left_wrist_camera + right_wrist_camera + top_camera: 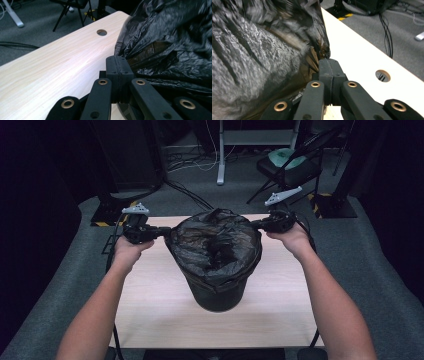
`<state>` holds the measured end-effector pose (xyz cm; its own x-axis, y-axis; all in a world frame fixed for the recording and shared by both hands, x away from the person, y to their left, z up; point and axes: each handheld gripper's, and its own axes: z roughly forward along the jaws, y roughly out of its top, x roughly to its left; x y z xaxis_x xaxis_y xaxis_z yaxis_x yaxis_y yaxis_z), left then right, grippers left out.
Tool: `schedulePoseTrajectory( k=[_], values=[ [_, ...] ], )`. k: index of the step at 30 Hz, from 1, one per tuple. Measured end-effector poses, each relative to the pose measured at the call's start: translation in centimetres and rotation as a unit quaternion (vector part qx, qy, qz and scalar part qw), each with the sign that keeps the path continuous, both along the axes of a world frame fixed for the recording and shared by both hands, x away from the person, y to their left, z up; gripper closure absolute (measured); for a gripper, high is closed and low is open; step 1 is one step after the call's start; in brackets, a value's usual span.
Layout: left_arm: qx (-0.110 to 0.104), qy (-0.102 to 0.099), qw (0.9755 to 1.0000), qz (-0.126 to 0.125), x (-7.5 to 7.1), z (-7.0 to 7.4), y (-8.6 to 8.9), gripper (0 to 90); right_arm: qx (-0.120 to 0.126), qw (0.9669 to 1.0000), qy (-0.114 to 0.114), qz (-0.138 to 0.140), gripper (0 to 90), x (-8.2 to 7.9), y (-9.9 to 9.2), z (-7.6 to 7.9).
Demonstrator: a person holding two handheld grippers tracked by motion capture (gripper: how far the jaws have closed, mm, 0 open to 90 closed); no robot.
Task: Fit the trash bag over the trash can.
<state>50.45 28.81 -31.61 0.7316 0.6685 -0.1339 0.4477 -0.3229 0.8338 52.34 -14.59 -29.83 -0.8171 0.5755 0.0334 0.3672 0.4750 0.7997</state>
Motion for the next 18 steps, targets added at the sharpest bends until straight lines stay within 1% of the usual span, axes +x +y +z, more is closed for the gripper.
schedulePoseTrajectory(
  k=[5, 6, 7, 9, 11, 12, 13, 14, 15, 18],
  values=[
    [0.003, 0.020, 0.9998, 0.007, 0.9, -1.3, -0.5, 89.2, -0.005, 0.9997, 0.022, -0.010, 89.6, 0.9, -0.3, -1.8],
    [0.005, 0.021, 0.9997, 0.007, 1.0, -1.4, -0.6, 89.2, -0.009, 0.9995, 0.028, -0.011, 89.7, 1.1, -0.3, -2.3],
    [0.010, 0.026, 0.9996, 0.005, 1.0, -1.7, -0.8, 89.2, -0.011, 0.9994, 0.029, -0.012, 89.6, 1.1, -0.3, -2.5],
    [0.014, 0.031, 0.9994, 0.004, 0.9, -2.1, -1.0, 89.2, -0.011, 0.9989, 0.045, -0.013, 89.6, 1.2, -0.5, -3.5],
    [0.019, 0.036, 0.9992, 0.002, 0.6, -2.6, -1.0, 89.2, -0.011, 0.9985, 0.052, -0.009, 89.7, 1.0, -0.6, -4.4],
    [0.027, 0.041, 0.9988, 0.002, 0.5, -2.9, -1.0, 89.3, -0.012, 0.9983, 0.056, -0.007, 89.6, 0.9, -0.6, -4.9],
    [0.037, 0.041, 0.9985, 0.004, 0.2, -3.3, -0.9, 89.2, -0.015, 0.9980, 0.061, -0.007, 89.7, 0.8, -0.6, -5.4],
    [0.035, 0.043, 0.9984, 0.006, 0.1, -3.5, -0.7, 89.3, -0.019, 0.9978, 0.064, -0.005, 89.7, 0.6, -0.6, -6.0],
    [0.031, 0.049, 0.9982, 0.011, -0.1, -3.9, -0.5, 89.3, -0.018, 0.9975, 0.068, -0.005, 89.6, 0.5, -0.6, -6.4],
    [0.029, 0.062, 0.9974, 0.020, -0.4, -5.0, 0.3, 89.2, -0.017, 0.9967, 0.079, -0.001, 89.7, 0.2, -0.5, -7.5]
  ],
)
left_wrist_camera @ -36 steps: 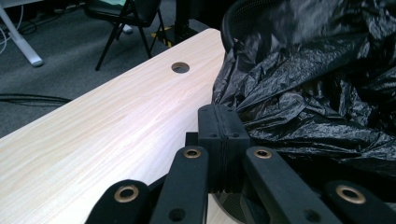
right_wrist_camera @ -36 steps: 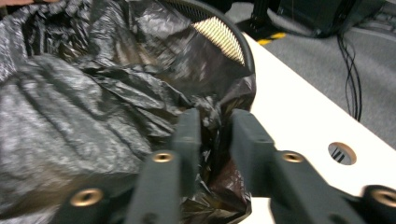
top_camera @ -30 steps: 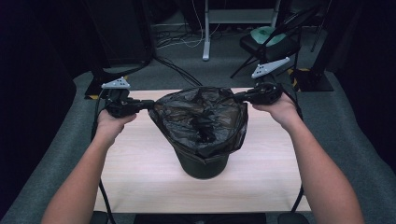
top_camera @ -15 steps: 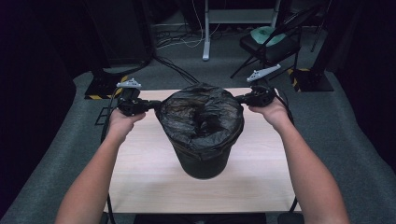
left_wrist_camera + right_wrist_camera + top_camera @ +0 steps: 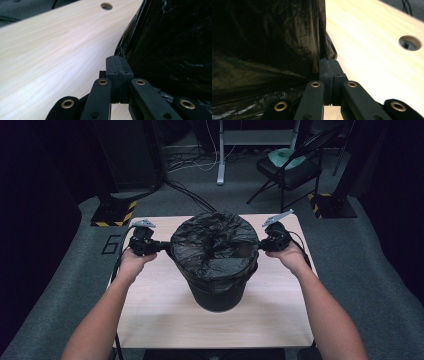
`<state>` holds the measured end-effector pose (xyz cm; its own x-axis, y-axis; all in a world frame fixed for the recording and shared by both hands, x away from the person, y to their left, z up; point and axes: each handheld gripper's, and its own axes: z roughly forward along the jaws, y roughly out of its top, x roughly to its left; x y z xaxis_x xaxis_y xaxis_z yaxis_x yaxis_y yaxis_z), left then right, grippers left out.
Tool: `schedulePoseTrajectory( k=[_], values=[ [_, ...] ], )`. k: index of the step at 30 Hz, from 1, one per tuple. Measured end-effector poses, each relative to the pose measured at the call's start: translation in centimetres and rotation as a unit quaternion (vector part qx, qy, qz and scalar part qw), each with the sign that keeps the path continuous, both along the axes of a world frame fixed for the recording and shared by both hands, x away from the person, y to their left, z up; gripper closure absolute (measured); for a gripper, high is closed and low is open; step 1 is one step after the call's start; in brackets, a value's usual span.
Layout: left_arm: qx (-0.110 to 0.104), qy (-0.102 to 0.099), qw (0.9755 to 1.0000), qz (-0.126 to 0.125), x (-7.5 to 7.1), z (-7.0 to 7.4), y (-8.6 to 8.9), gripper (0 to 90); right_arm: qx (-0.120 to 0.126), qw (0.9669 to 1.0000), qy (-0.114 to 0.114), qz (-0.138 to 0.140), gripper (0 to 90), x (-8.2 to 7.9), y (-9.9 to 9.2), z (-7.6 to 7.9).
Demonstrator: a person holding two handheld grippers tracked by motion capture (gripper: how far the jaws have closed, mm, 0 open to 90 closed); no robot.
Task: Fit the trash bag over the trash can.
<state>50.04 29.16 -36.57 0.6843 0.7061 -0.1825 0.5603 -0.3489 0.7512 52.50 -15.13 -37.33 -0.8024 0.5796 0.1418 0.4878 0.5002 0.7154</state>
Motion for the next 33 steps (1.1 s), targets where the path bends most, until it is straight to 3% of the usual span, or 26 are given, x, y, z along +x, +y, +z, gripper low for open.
schedulePoseTrajectory(
  k=[3, 5, 8, 10, 12, 14, 16, 20, 23, 26, 29, 33],
  values=[
    [-0.010, 0.009, 0.9999, -0.003, -0.5, -0.8, 0.4, 89.2, 0.005, 1.0000, 0.006, 0.004, 89.6, -0.4, 0.1, -0.7],
    [-0.006, 0.010, 0.9999, -0.009, -0.8, -1.1, 0.3, 89.1, 0.009, 0.9999, 0.005, 0.009, 89.6, -0.7, 0.2, -0.9],
    [-0.008, 0.009, 0.9999, -0.012, -1.1, -1.1, 0.2, 88.7, 0.005, 0.9999, -0.004, 0.015, 89.3, -1.3, 0.4, -0.9],
    [-0.005, 0.001, 0.9999, -0.009, -1.3, -0.7, 0.5, 82.0, 0.005, 0.9999, -0.008, 0.009, 85.7, -1.7, 0.3, -0.6],
    [-0.012, -0.005, 0.9999, -0.004, -1.5, 0.2, 1.0, 73.3, 0.007, 0.9999, -0.012, -0.004, 74.4, -2.0, 0.1, -0.3],
    [-0.002, -0.022, 0.9997, 0.008, -1.8, 1.4, 1.5, 62.5, 0.012, 0.9995, -0.021, -0.019, 68.4, -2.4, -0.6, 0.2],
    [-0.012, -0.040, 0.9990, 0.015, -2.3, 3.3, 2.2, 53.7, 0.013, 0.9986, -0.038, -0.034, 62.0, -3.0, -1.5, 0.8],
    [-0.024, -0.062, 0.9978, 0.004, -3.0, 6.3, 2.5, 45.7, 0.029, 0.9976, -0.046, -0.042, 55.8, -4.1, -3.2, 1.7],
    [-0.028, -0.077, 0.9964, -0.018, -3.7, 8.6, 1.6, 42.9, 0.049, 0.9975, -0.045, -0.025, 48.6, -5.4, -3.9, 2.4],
    [-0.030, -0.092, 0.9935, -0.060, -4.1, 10.6, -0.7, 40.8, 0.068, 0.9964, -0.049, 0.010, 42.5, -7.3, -3.8, 3.0],
    [-0.028, -0.094, 0.9909, -0.092, -4.2, 11.6, -2.9, 39.9, 0.077, 0.9946, -0.056, 0.041, 40.3, -8.8, -3.0, 3.1],
    [-0.017, -0.100, 0.9852, -0.138, -3.9, 12.6, -6.9, 39.1, 0.086, 0.9919, -0.063, 0.069, 38.9, -10.0, -1.8, 2.7]
  ],
)
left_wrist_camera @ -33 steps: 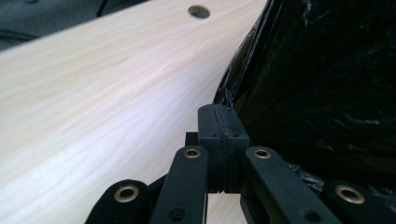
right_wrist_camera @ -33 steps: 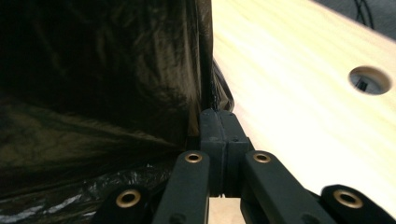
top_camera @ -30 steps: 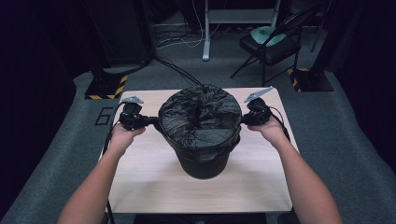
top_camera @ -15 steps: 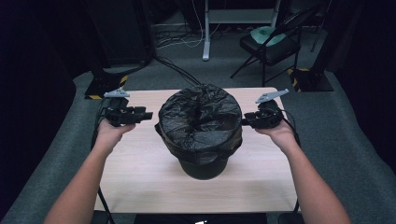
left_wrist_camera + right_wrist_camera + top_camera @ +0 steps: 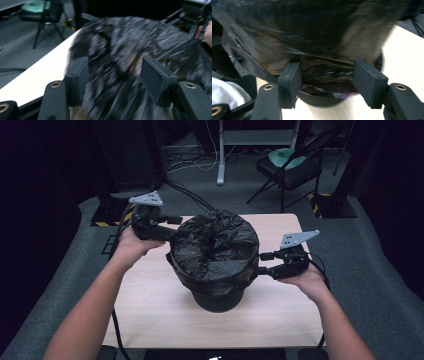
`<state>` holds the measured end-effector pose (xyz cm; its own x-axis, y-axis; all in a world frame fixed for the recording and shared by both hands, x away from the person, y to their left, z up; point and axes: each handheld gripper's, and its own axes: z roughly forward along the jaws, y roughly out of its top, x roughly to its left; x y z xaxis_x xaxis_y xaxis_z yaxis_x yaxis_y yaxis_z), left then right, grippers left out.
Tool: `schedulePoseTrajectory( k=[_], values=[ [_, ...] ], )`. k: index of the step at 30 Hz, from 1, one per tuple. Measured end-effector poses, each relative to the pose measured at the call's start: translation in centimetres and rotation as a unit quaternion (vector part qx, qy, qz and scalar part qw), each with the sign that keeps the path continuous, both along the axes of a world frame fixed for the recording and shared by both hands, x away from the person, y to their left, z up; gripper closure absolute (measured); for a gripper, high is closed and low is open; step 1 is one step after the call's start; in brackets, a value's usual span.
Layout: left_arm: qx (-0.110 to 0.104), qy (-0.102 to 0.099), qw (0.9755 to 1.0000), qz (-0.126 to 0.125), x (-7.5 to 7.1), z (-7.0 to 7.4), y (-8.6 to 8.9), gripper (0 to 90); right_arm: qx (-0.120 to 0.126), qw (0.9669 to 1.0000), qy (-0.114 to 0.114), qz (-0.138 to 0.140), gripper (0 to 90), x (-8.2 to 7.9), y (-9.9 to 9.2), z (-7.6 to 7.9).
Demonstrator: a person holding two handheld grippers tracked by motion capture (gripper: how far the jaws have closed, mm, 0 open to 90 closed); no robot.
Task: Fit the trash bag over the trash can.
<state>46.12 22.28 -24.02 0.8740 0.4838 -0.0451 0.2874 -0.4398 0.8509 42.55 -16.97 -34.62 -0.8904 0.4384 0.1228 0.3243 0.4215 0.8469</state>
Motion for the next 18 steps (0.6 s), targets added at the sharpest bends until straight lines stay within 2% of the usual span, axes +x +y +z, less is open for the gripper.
schedulePoseTrajectory(
  k=[5, 7, 11, 14, 16, 18],
  values=[
    [0.022, -0.004, 0.9992, -0.032, 0.5, 0.2, -4.4, 37.0, 0.007, 0.9998, 0.005, 0.017, 37.8, 0.0, 1.1, -1.0],
    [0.032, 0.003, 0.9983, -0.048, 0.8, 0.0, -6.0, 35.9, 0.014, 0.9996, 0.007, 0.022, 37.6, 0.1, 1.2, -1.2],
    [0.071, 0.014, 0.9941, -0.080, 1.3, -0.6, -8.3, 34.3, 0.021, 0.9994, -0.003, 0.027, 41.1, -0.2, 1.6, -1.3],
    [0.104, 0.024, 0.9885, -0.107, 1.5, -1.6, -9.9, 32.5, 0.023, 0.9994, -0.010, 0.022, 42.5, -0.5, 1.7, -1.4],
    [0.122, 0.031, 0.9858, -0.111, 1.8, -2.2, -10.5, 31.5, 0.027, 0.9994, -0.009, 0.019, 45.2, -0.5, 1.9, -1.5],
    [0.139, 0.049, 0.9829, -0.110, 2.3, -3.0, -11.0, 31.8, 0.031, 0.9993, -0.013, 0.017, 45.7, -0.6, 2.0, -1.6]
  ],
)
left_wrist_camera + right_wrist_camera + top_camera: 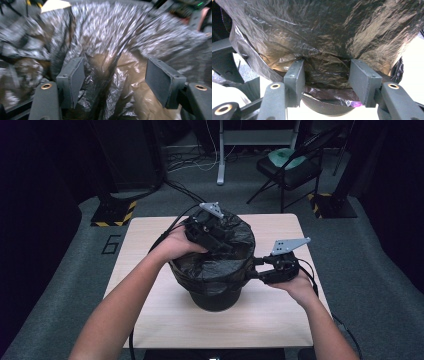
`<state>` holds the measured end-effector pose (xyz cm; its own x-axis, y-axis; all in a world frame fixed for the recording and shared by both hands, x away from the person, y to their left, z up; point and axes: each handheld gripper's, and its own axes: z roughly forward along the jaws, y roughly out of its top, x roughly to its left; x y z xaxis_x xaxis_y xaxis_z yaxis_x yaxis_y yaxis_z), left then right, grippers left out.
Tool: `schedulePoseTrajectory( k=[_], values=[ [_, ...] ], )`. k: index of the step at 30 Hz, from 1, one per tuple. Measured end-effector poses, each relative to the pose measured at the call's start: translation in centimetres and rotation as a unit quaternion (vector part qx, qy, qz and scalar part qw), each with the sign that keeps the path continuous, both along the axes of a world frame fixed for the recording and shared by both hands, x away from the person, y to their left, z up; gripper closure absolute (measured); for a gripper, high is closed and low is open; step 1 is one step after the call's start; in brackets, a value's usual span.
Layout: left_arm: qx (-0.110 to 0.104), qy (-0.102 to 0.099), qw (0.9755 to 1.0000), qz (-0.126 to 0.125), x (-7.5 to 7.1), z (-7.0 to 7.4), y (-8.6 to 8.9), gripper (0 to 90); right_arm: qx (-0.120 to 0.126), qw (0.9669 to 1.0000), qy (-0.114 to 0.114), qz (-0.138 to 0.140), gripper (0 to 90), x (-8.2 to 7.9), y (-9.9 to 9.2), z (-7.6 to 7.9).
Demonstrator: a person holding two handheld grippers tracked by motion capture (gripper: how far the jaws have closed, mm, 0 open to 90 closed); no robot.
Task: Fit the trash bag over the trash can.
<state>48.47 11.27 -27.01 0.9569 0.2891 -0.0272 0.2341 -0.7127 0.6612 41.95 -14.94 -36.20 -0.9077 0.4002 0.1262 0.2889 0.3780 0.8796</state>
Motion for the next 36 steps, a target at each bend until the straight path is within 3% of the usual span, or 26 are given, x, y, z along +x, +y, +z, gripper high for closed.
schedulePoseTrajectory(
  k=[3, 7, 12, 17, 22, 26, 30, 32, 34, 35, 36],
  values=[
    [0.018, 0.014, 0.9997, 0.011, 0.8, -0.8, -0.5, 33.7, 0.003, 1.0000, -0.001, -0.004, 47.3, -0.1, 0.2, -0.1],
    [0.051, 0.044, 0.9973, 0.030, 2.0, -2.0, -0.8, 33.6, 0.006, 0.9999, -0.007, -0.005, 65.8, -0.4, 0.3, -0.3],
    [0.083, 0.058, 0.9942, 0.036, 2.6, -3.1, -1.2, 33.4, 0.010, 0.9999, -0.005, -0.002, 78.8, -0.5, 0.4, -1.0],
    [0.123, 0.090, 0.9870, 0.050, 3.3, -4.5, -1.7, 32.6, 0.008, 0.9999, -0.014, 0.002, 87.8, -0.7, 0.6, -1.4],
    [0.150, 0.119, 0.9794, 0.066, 3.8, -5.6, -1.9, 32.5, 0.006, 0.9998, -0.016, 0.008, 89.4, -0.8, 0.8, -1.8],
    [0.164, 0.128, 0.9747, 0.081, 4.0, -6.1, -1.8, 32.9, 0.000, 0.9998, -0.015, 0.009, 89.4, -0.9, 0.9, -2.0],
    [0.189, 0.142, 0.9669, 0.097, 4.2, -6.6, -1.8, 33.0, -0.005, 0.9998, -0.015, 0.010, 89.4, -1.1, 1.0, -2.1],
    [0.200, 0.138, 0.9645, 0.104, 4.3, -6.7, -1.6, 32.8, -0.005, 0.9998, -0.016, 0.010, 89.3, -1.1, 0.9, -2.1],
    [0.191, 0.131, 0.9656, 0.118, 4.2, -6.1, -1.5, 32.4, -0.006, 0.9999, -0.012, 0.009, 84.3, -1.1, 0.7, -2.2],
    [0.183, 0.122, 0.9685, 0.118, 4.1, -5.6, -1.4, 32.8, -0.007, 0.9999, -0.008, 0.008, 77.3, -1.1, 0.6, -2.1],
    [0.161, 0.101, 0.9762, 0.105, 3.8, -4.3, -1.1, 32.9, -0.007, 0.9999, -0.006, 0.005, 72.9, -1.1, 0.5, -2.0]
  ],
)
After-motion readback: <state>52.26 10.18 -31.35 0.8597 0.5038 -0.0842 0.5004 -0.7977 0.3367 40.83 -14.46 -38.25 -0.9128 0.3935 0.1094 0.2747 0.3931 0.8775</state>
